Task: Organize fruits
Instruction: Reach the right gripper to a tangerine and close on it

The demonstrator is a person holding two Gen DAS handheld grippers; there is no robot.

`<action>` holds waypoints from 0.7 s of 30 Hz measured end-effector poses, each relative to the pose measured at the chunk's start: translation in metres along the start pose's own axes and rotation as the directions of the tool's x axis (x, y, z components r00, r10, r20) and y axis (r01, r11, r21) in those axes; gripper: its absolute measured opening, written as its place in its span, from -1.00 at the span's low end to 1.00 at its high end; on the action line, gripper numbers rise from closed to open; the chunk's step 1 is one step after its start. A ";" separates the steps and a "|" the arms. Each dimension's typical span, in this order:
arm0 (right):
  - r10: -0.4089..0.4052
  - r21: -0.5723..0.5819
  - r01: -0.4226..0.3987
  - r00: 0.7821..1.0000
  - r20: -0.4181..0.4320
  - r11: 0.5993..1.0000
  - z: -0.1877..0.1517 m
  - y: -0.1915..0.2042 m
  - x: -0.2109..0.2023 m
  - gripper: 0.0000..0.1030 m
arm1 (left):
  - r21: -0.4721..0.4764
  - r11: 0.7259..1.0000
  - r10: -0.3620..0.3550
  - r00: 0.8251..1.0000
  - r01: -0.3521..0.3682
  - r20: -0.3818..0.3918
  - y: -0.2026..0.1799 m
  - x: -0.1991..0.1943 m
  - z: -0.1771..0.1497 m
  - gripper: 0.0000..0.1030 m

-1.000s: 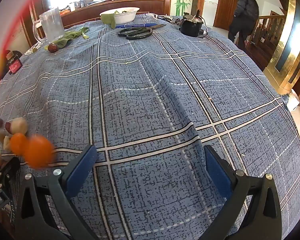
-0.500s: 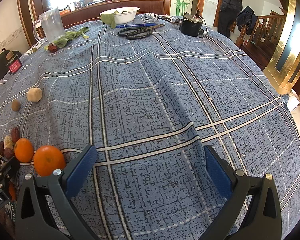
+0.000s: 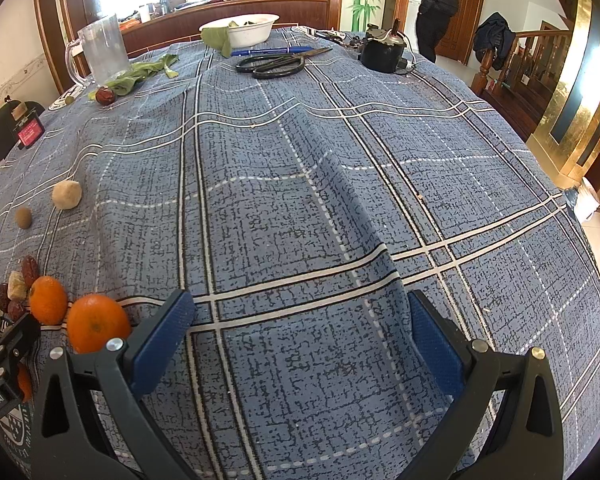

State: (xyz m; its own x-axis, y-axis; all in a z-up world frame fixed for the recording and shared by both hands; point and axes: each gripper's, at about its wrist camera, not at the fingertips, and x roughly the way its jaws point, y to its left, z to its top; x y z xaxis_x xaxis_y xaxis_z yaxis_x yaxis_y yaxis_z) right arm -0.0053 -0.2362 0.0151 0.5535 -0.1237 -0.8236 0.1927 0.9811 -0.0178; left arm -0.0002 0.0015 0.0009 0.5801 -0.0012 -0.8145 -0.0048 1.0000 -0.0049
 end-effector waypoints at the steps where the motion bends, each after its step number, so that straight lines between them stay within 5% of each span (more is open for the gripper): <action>1: 0.000 0.000 0.000 1.000 0.000 1.000 0.000 0.000 0.000 1.00 | 0.000 1.000 0.000 1.000 0.000 0.000 0.000 0.000 0.000 0.99; 12: -0.002 0.003 0.002 1.000 0.000 1.000 0.000 0.001 -0.001 1.00 | 0.008 1.000 0.017 1.000 -0.017 -0.005 0.002 -0.003 -0.002 0.99; 15: 0.010 -0.008 -0.010 1.000 -0.011 1.000 0.000 0.000 -0.002 1.00 | -0.046 0.997 0.071 0.994 -0.067 0.078 0.016 -0.026 -0.008 0.98; 18: 0.083 0.034 -0.083 0.997 -0.006 0.996 0.004 -0.008 -0.007 1.00 | -0.079 0.994 0.089 0.977 -0.075 0.194 0.027 -0.063 -0.025 0.99; 21: 0.208 0.169 -0.220 0.974 0.086 0.961 0.002 -0.027 -0.021 1.00 | -0.049 0.995 0.091 0.970 -0.082 0.223 0.034 -0.085 -0.046 0.99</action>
State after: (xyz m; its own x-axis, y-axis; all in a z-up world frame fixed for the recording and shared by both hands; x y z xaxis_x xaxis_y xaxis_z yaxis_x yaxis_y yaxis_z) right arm -0.0203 -0.2604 0.0343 0.6490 0.0704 -0.7576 0.2007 0.9446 0.2596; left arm -0.0868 0.0358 0.0430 0.7445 0.0916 -0.6613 -0.0924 0.9951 0.0339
